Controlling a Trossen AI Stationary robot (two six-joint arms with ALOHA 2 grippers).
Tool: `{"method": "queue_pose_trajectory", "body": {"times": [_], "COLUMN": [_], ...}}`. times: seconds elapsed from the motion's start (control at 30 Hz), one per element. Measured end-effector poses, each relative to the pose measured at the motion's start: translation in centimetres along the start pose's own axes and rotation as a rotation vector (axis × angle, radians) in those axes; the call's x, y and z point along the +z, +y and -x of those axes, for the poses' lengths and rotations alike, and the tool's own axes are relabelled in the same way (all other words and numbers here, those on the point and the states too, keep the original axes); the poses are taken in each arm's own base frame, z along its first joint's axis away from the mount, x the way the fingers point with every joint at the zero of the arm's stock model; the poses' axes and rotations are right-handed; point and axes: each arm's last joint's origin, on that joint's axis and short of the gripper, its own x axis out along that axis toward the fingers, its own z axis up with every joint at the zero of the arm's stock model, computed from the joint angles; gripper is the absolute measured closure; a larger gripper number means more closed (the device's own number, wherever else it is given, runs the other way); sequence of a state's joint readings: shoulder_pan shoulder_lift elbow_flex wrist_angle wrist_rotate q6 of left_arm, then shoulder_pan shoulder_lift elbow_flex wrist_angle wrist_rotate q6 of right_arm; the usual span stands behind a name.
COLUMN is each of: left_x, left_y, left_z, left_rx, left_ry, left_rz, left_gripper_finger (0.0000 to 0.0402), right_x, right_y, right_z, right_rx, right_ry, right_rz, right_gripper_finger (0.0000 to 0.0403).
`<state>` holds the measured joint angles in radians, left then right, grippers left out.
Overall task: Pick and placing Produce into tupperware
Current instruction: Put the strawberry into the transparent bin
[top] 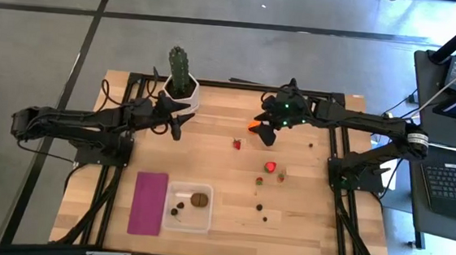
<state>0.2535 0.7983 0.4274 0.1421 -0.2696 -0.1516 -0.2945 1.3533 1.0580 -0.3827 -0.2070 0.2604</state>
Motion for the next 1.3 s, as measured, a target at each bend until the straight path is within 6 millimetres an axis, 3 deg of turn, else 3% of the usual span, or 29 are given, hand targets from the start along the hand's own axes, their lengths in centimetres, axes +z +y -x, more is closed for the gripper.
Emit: {"method": "queue_pose_trajectory", "body": {"times": [0.17, 0.4, 0.53, 0.7, 1.03, 1.3], "left_x": [0.0, 0.0, 0.0, 0.0, 0.0, -0.1], "left_y": [0.0, 0.0, 0.0, -0.2, -0.3, -0.3], "left_z": [0.0, 0.0, 0.0, 0.0, 0.0, 0.0], "left_rx": [0.001, 0.000, -0.009, -0.071, -0.102, -0.101], "left_ry": [0.000, 0.000, 0.001, 0.011, 0.018, 0.020], "left_rz": [0.003, 0.005, 0.007, 0.007, 0.037, 0.051], "left_gripper_finger": [0.0225, 0.0225, 0.0225, 0.0225, 0.0225, 0.0225], "right_x": [0.7, 2.6, 4.2, 4.4, 1.0, -1.3], "right_y": [1.9, 5.0, 5.4, 4.0, 1.6, 0.3], "right_z": [0.7, 2.4, 1.9, -1.3, -10.3, -14.0], "right_rx": [0.070, -0.174, -0.208, -0.246, -0.354, -0.400], "right_ry": [0.027, 0.071, 0.054, 0.121, 0.323, 0.425], "right_rz": [0.128, 0.371, 0.326, 0.234, -0.011, -0.055], "right_gripper_finger": [0.0104, 0.0103, 0.0103, 0.0103, 0.0103, 0.0103]}}
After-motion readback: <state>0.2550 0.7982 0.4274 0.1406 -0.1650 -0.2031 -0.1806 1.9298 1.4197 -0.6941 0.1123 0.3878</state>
